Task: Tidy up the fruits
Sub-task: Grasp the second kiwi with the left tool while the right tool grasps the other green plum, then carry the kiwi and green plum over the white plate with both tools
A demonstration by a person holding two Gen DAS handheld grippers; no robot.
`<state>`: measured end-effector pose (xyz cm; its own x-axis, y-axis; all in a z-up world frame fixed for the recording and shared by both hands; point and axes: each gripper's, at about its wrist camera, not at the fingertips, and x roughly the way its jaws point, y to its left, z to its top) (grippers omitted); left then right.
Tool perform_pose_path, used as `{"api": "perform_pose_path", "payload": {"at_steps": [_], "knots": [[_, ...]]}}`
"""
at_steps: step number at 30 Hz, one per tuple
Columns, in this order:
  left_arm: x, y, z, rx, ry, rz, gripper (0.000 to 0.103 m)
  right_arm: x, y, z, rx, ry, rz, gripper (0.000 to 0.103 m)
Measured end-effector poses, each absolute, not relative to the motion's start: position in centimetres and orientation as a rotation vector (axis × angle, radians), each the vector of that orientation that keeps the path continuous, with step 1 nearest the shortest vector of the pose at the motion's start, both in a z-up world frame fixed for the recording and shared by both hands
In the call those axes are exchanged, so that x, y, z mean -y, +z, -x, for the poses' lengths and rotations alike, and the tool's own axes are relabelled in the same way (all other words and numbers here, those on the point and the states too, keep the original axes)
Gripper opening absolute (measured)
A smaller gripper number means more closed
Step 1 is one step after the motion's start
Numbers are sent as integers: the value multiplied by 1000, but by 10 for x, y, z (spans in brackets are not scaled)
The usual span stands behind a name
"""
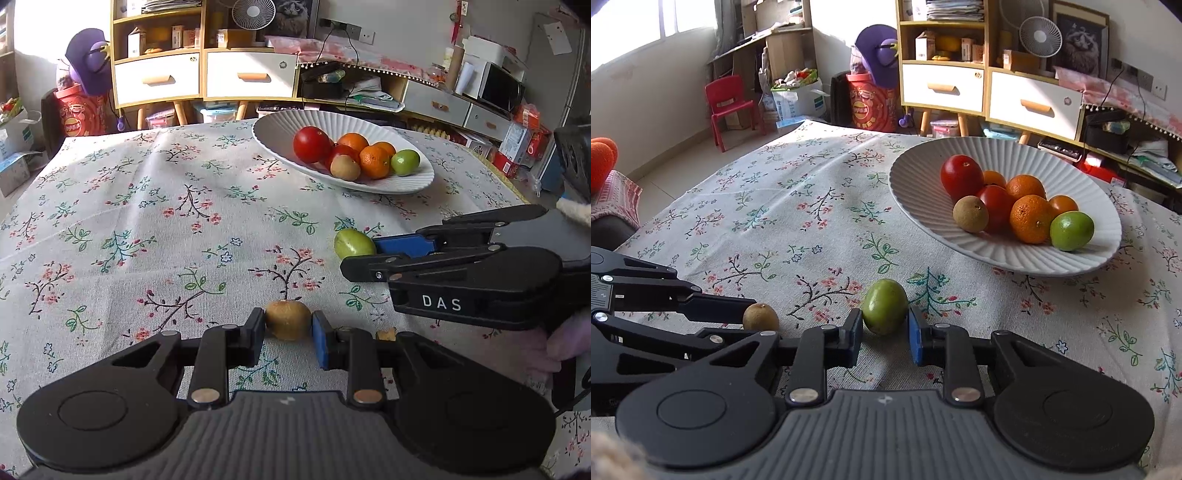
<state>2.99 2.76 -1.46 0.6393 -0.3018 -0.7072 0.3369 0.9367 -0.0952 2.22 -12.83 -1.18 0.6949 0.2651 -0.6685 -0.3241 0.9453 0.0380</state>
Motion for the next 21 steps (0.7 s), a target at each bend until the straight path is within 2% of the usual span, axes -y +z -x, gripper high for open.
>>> {"api": "perform_pose_path", "payload": {"at_steps": [21], "knots": [[-13, 19, -45, -749, -373, 45, 18, 165, 25, -16, -694, 315, -58, 23]]}}
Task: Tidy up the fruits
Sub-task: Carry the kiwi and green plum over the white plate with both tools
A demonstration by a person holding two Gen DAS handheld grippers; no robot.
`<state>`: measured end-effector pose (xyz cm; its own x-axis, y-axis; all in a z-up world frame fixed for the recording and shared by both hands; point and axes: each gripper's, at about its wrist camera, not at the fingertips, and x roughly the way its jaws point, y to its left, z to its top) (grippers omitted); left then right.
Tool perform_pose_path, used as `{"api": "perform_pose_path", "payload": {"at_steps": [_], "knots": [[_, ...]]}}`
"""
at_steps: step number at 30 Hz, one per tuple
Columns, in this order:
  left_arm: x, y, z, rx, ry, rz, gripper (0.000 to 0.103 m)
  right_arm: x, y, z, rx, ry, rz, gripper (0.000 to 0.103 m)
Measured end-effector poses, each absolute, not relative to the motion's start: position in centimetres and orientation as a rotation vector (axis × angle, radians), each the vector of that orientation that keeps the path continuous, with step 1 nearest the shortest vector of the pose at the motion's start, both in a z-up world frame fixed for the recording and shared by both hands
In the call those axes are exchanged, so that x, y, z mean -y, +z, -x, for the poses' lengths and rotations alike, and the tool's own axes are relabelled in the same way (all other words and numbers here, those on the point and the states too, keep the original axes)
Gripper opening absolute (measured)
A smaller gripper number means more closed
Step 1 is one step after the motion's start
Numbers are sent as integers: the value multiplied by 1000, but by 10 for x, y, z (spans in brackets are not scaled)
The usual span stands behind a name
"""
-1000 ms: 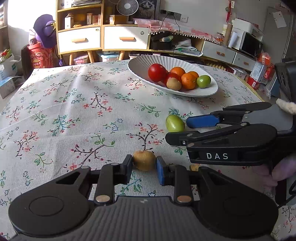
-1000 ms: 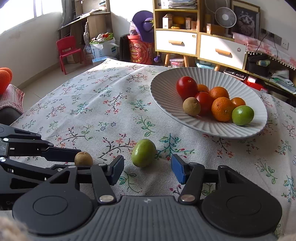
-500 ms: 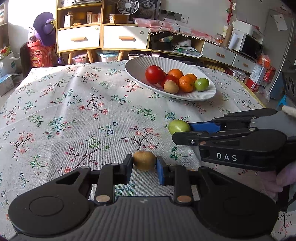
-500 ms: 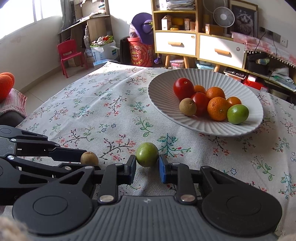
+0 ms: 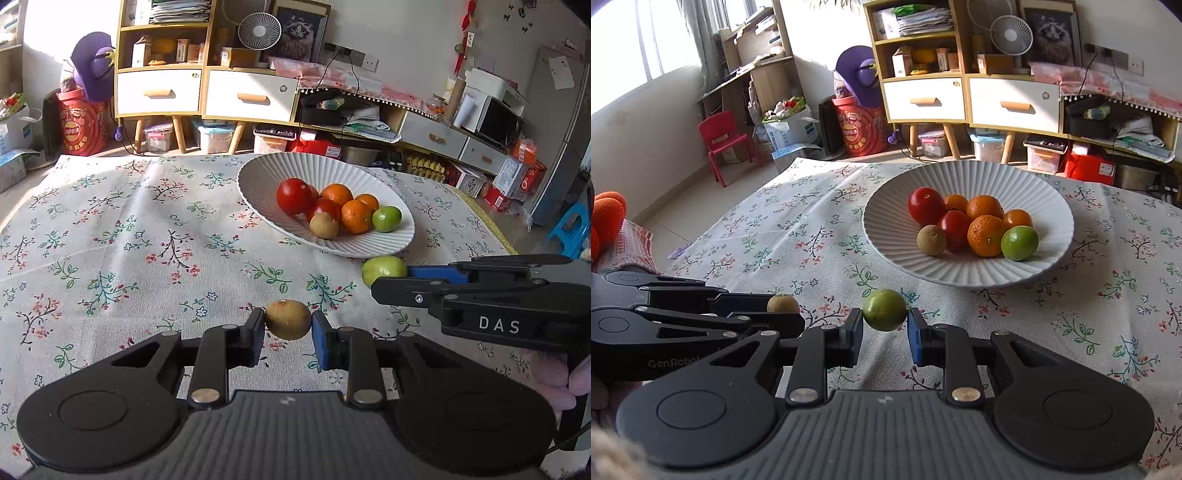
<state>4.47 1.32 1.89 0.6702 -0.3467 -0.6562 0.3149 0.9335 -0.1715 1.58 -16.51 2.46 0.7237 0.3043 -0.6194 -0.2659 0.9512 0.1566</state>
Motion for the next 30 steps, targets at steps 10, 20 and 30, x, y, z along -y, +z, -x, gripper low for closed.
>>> {"api": "perform_pose_path", "payload": {"at_steps": [10, 20, 30], "knots": [[3, 35, -63, -699, -374, 64, 18, 197, 42, -35, -622, 234, -123, 23], [20, 42, -121, -700, -382, 99, 18, 220, 44, -71, -593, 202, -122, 23], [62, 35, -184, -736, -430, 37, 18, 227, 27, -107, -620, 193, -95, 23]]}}
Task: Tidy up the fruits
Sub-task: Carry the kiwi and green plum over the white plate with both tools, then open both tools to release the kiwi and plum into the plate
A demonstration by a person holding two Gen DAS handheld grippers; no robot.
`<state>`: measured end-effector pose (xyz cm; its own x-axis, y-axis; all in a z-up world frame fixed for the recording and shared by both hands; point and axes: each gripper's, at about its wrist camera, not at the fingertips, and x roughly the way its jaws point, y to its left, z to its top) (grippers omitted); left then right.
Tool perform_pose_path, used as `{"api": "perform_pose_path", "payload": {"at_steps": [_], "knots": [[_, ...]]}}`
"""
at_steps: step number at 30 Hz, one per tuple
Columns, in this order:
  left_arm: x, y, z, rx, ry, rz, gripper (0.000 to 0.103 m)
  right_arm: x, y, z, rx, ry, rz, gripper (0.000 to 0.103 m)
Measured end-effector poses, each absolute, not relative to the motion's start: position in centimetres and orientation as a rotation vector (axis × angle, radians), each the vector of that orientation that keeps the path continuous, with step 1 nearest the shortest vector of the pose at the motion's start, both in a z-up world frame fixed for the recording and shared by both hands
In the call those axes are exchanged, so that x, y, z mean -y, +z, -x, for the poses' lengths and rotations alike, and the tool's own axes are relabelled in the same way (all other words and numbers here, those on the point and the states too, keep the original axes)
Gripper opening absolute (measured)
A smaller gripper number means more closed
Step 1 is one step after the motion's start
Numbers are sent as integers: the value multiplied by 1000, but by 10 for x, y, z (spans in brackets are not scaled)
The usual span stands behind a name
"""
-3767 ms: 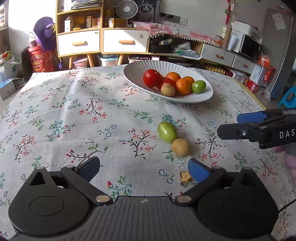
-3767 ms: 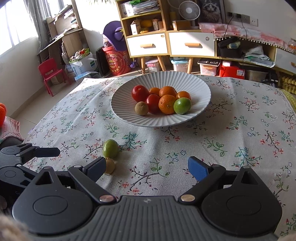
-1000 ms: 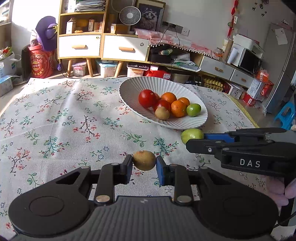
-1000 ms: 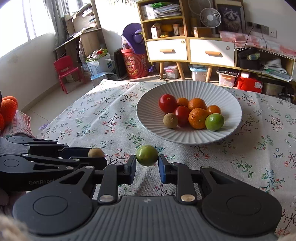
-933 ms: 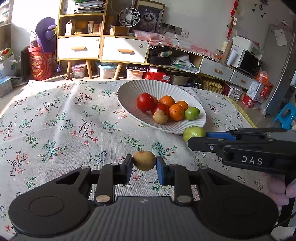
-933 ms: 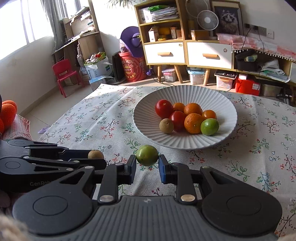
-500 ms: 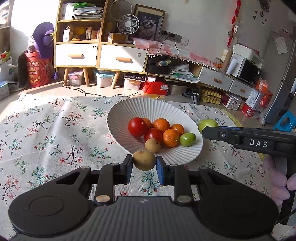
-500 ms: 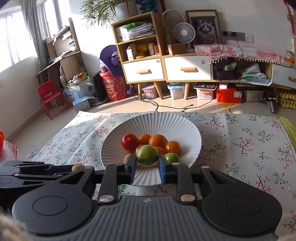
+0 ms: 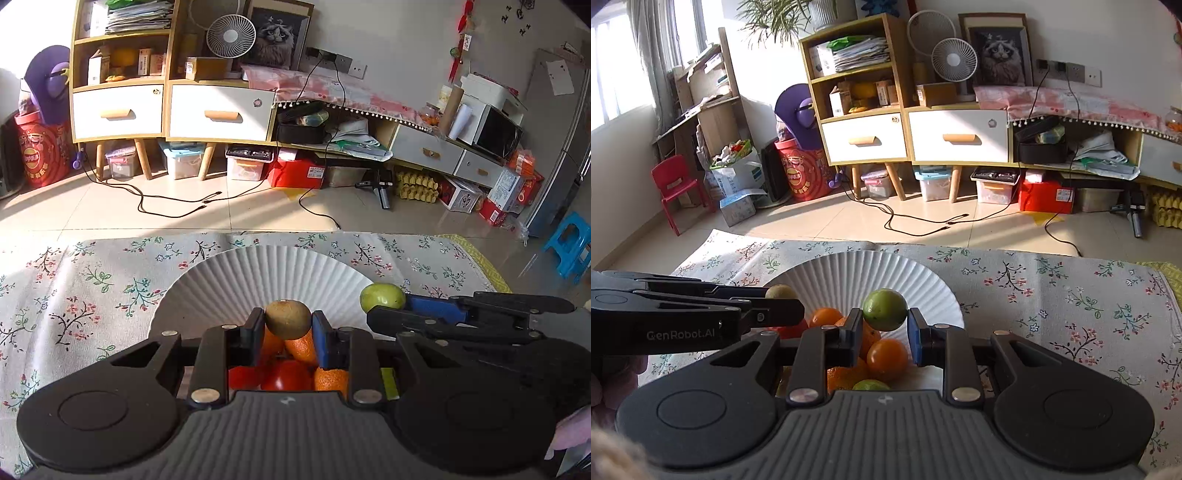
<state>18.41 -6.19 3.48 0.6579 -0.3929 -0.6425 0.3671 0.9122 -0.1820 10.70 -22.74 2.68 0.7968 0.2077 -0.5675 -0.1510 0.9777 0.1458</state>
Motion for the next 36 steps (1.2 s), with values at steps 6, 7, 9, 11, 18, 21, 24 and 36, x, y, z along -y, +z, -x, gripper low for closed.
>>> {"api": "perform_pose_path", "payload": {"at_steps": [6, 7, 9, 11, 18, 21, 24, 36], "knots": [[72, 20, -208, -766, -418, 13, 18, 233, 17, -117, -641, 199, -105, 23], [72, 18, -210, -771, -414, 5, 18, 233, 16, -118, -644, 200, -105, 23], [73, 15, -211, -777, -405, -3, 18, 232, 15, -119, -650, 202, -106, 23], [73, 13, -216, -785, -395, -7, 18, 231, 14, -120, -655, 205, -106, 23], [74, 12, -221, -791, -386, -22, 18, 229, 12, -121, -662, 208, -107, 23], [77, 14, -223, -789, -389, -31, 18, 229, 12, -125, -666, 212, -107, 23], [78, 16, -224, -777, -376, -41, 27, 229, 12, -126, -669, 212, -114, 26], [50, 45, -192, -714, -309, -22, 77, 240, 40, -104, -625, 154, -141, 59]]}}
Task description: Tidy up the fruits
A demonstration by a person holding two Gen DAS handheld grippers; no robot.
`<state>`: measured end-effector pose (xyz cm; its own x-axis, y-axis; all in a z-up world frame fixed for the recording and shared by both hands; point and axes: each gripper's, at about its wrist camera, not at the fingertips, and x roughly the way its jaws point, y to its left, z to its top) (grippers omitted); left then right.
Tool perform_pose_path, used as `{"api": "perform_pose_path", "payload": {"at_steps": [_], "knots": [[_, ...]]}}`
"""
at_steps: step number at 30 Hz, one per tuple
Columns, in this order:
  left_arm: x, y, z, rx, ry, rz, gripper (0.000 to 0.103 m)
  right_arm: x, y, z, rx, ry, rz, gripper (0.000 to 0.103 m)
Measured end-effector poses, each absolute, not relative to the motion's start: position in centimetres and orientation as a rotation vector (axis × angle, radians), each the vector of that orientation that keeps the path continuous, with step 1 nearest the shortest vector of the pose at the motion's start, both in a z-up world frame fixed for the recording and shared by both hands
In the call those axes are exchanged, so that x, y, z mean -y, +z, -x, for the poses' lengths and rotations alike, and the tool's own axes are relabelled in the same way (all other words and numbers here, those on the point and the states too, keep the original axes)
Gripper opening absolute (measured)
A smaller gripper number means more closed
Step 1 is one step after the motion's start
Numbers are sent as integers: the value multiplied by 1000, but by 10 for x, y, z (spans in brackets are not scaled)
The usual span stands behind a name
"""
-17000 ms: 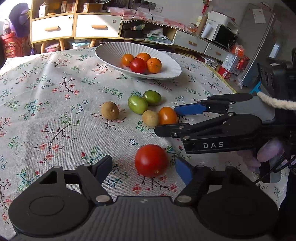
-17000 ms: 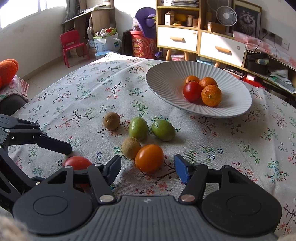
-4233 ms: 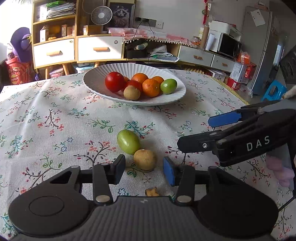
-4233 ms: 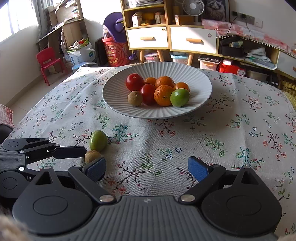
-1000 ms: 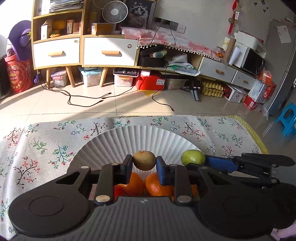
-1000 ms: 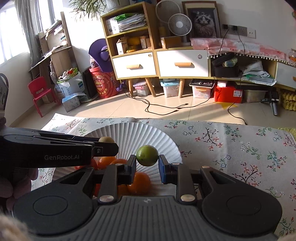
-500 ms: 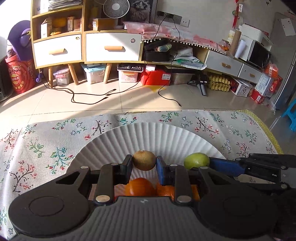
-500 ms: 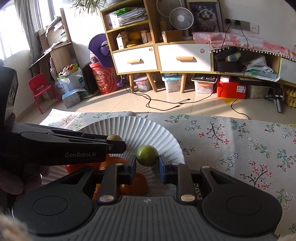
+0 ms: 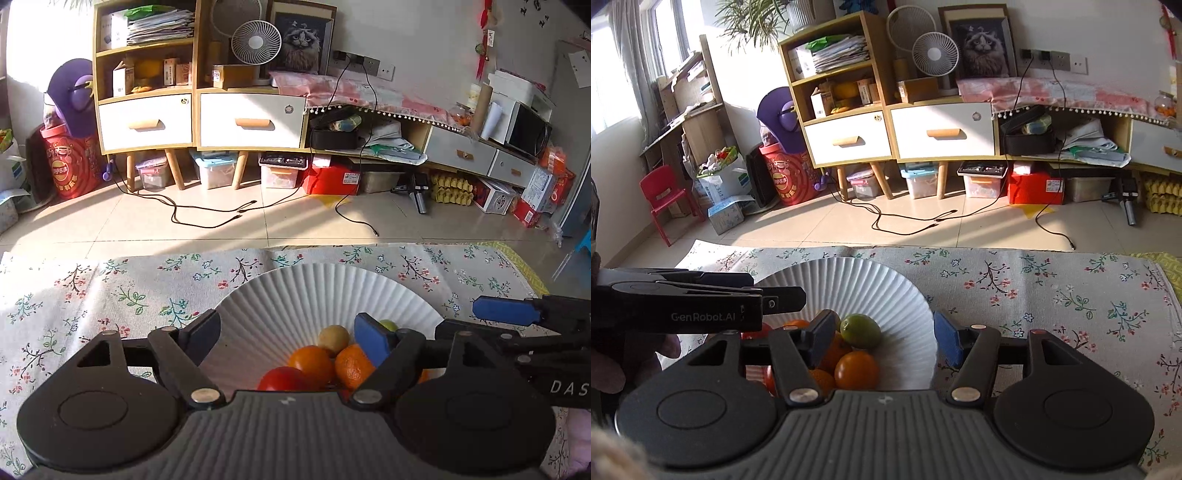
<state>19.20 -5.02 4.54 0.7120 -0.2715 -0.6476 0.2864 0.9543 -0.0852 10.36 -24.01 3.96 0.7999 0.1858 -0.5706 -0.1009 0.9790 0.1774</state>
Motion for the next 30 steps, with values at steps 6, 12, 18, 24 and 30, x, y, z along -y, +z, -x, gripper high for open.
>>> {"api": "perform_pose_path", "payload": {"at_steps": [6, 12, 18, 24, 30], "knots": [[37, 54, -168, -715, -292, -32, 84, 239, 45, -87, -624, 123, -135, 68], [29, 58, -146, -717, -283, -44, 88, 240, 48, -72, -624, 81, -129, 74], [18, 55, -124, -721, -259, -58, 94, 242, 48, -58, -631, 37, -126, 84], [6, 47, -98, -755, -237, -61, 96, 239, 43, -43, -657, 9, -138, 93], [-1, 40, -75, -786, -196, -32, 96, 232, 38, -29, -683, -22, -162, 97]]}}
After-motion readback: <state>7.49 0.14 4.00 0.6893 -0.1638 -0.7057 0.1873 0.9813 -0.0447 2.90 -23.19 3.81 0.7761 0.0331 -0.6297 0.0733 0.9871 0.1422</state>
